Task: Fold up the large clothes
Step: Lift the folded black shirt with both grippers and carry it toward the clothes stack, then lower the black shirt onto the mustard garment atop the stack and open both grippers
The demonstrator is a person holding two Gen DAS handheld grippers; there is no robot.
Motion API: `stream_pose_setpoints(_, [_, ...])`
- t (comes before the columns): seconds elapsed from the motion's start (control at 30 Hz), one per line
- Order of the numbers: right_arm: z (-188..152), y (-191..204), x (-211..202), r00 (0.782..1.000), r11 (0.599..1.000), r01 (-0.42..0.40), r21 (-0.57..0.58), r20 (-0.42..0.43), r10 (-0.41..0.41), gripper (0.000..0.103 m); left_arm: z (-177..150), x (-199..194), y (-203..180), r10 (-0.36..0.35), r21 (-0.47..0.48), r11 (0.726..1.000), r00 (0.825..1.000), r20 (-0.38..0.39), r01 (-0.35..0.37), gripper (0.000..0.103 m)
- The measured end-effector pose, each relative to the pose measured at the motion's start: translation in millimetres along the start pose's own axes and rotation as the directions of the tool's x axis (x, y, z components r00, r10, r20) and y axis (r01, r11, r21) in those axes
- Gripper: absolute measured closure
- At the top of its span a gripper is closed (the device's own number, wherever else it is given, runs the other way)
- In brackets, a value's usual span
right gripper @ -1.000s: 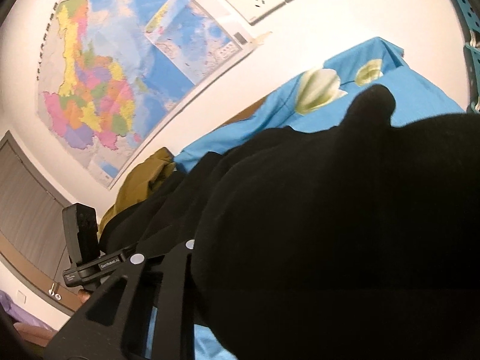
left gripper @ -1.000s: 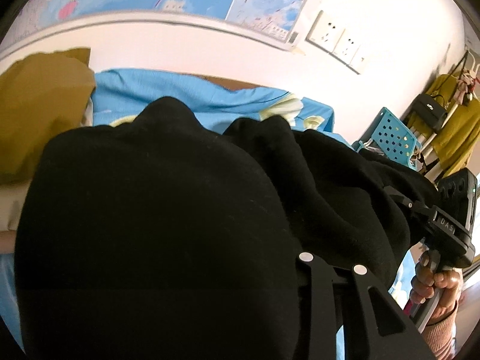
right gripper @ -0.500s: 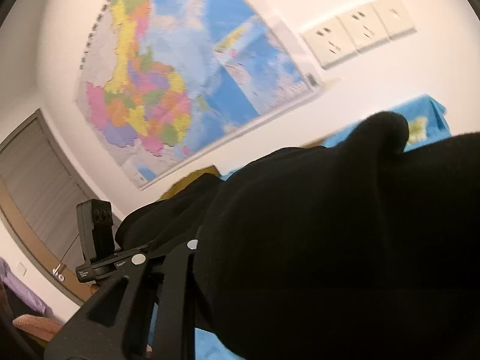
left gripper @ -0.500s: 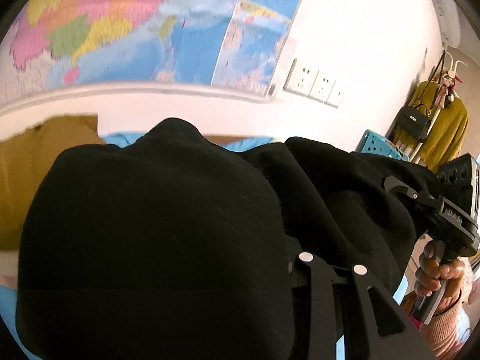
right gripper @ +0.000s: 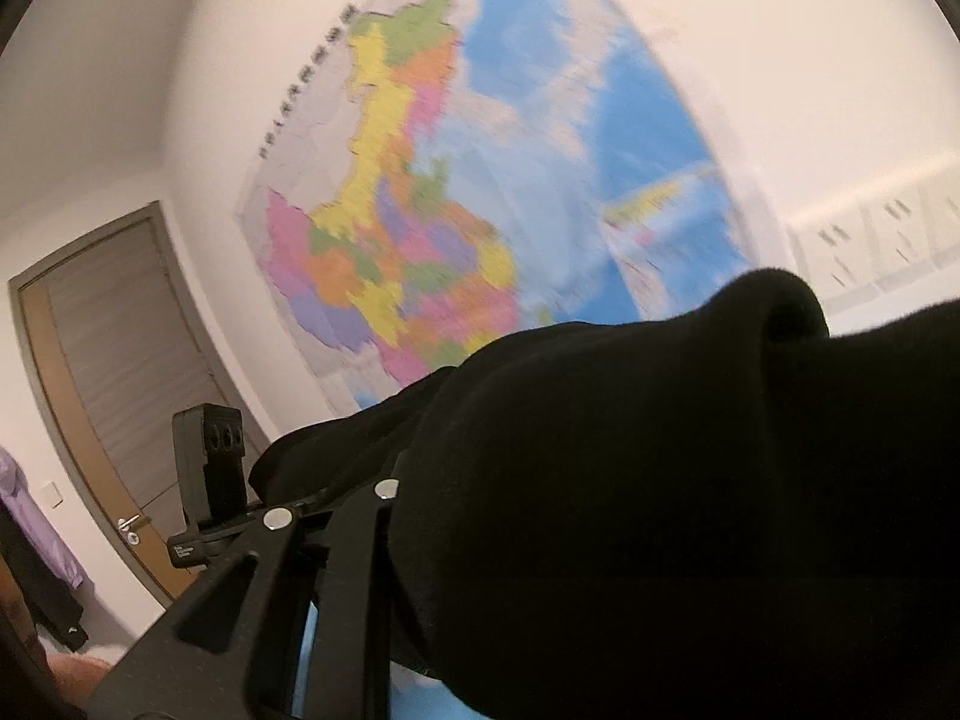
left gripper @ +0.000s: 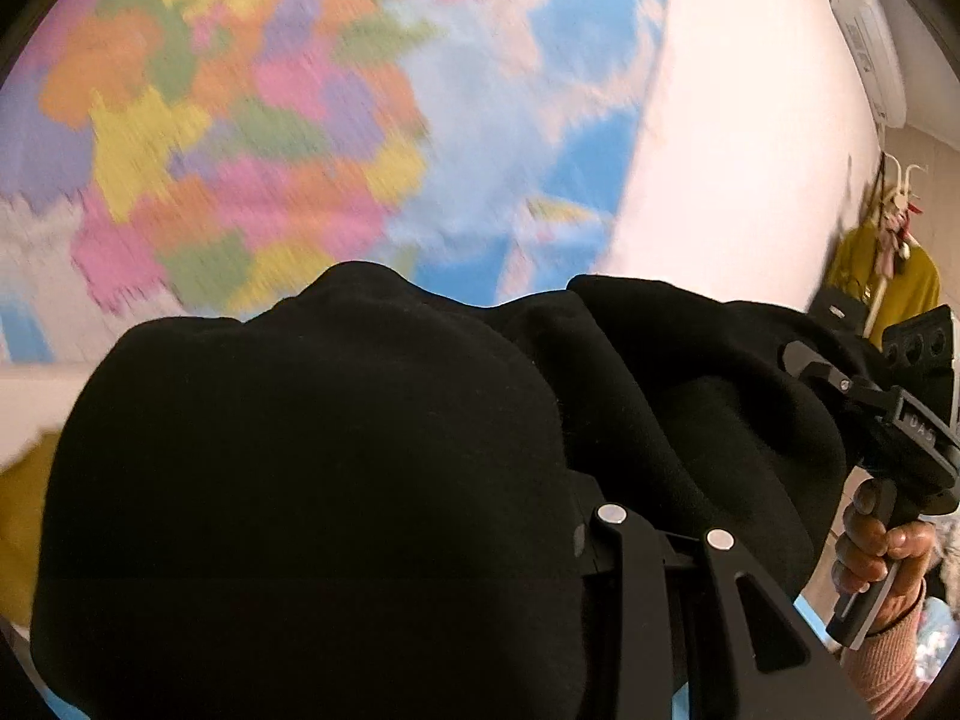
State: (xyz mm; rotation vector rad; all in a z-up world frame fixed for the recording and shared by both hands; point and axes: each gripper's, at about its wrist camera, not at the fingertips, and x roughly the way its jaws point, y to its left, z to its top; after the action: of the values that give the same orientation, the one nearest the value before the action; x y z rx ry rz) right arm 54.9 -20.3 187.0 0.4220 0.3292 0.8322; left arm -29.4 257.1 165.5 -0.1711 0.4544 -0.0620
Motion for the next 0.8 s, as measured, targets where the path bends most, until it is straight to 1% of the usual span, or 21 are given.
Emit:
stream_pose_setpoints(0.07, [15,13,25,0.999,0.999,-0.043,-0.025,0.010,0.043,0.083,16,-8,17,0.041,-0.005,0.999,0.999,0.033,-0.041,0.071])
stream_pose_setpoints(0.13, [24,24,51,0.997,0.996,-0.075,-0.041,0.008,0.076,0.083,30,-17,35,0.094,-0.008,0.996,0.994,0.064,-0.093,0.071])
stream_pose_setpoints(0.23, [35,42,98,0.991,0.989,-0.132,-0.059,0.000,0.132,0.083,45,-28,67,0.181,-0.014,0.983,0.978,0.101,-0.181,0.071])
stream_pose_setpoints(0.27, [38,50,121,0.989,0.986,-0.150,-0.069,-0.002,0.151,0.083,50,-32,80,0.222,-0.017,0.975,0.968,0.112,-0.222,0.071])
stream_pose_setpoints(0.3, [39,56,134,0.987,0.984,-0.159,-0.080,-0.002,0.160,0.083,55,-35,94,0.261,-0.019,0.965,0.957,0.124,-0.261,0.071])
stream_pose_setpoints(0.33, [39,65,151,0.986,0.981,-0.167,-0.104,-0.002,0.167,0.083,59,-36,105,0.288,-0.017,0.957,0.949,0.132,-0.288,0.071])
stream_pose_setpoints(0.37, [39,73,167,0.985,0.978,-0.171,-0.123,0.001,0.172,0.083,64,-38,121,0.323,-0.024,0.946,0.935,0.144,-0.323,0.071])
stream_pose_setpoints(0.4, [39,82,187,0.984,0.974,-0.178,-0.143,0.004,0.180,0.083,68,-39,133,0.341,-0.030,0.940,0.928,0.152,-0.340,0.071])
stream_pose_setpoints(0.47, [28,99,220,0.978,0.962,-0.205,-0.183,0.005,0.209,0.083,73,-41,168,0.395,-0.052,0.918,0.903,0.169,-0.392,0.071])
stream_pose_setpoints(0.5, [19,103,235,0.972,0.956,-0.235,-0.175,-0.018,0.235,0.083,72,-43,182,0.409,-0.061,0.913,0.896,0.171,-0.404,0.071])
stream_pose_setpoints(0.53, [8,106,249,0.966,0.952,-0.258,-0.166,-0.045,0.254,0.084,66,-43,206,0.439,-0.076,0.898,0.883,0.164,-0.432,0.071])
stream_pose_setpoints(0.6, [-25,108,279,0.960,0.951,-0.271,-0.149,-0.118,0.255,0.084,46,-42,247,0.483,-0.118,0.874,0.866,0.126,-0.471,0.070])
stream_pose_setpoints(0.63, [-46,106,296,0.951,0.953,-0.276,-0.124,-0.178,0.252,0.084,33,-40,265,0.499,-0.143,0.863,0.861,0.101,-0.484,0.069])
stream_pose_setpoints(0.67, [-76,101,319,0.928,0.957,-0.278,-0.081,-0.280,0.246,0.083,14,-36,291,0.519,-0.185,0.844,0.854,0.046,-0.503,0.068])
stream_pose_setpoints(0.7, [-96,97,332,0.911,0.962,-0.269,-0.055,-0.339,0.236,0.083,-2,-32,309,0.528,-0.216,0.829,0.849,0.003,-0.515,0.068])
stream_pose_setpoints(0.73, [-121,91,345,0.889,0.968,-0.249,-0.031,-0.405,0.216,0.078,-31,-22,341,0.542,-0.265,0.796,0.836,-0.088,-0.544,0.068])
stream_pose_setpoints(0.77, [-147,84,357,0.855,0.975,-0.222,-0.006,-0.482,0.192,0.073,-50,-15,359,0.543,-0.294,0.772,0.825,-0.153,-0.563,0.068])
stream_pose_setpoints(0.8, [-159,78,360,0.840,0.979,-0.205,0.017,-0.510,0.185,0.071,-72,-9,377,0.523,-0.334,0.755,0.825,-0.212,-0.565,0.068])
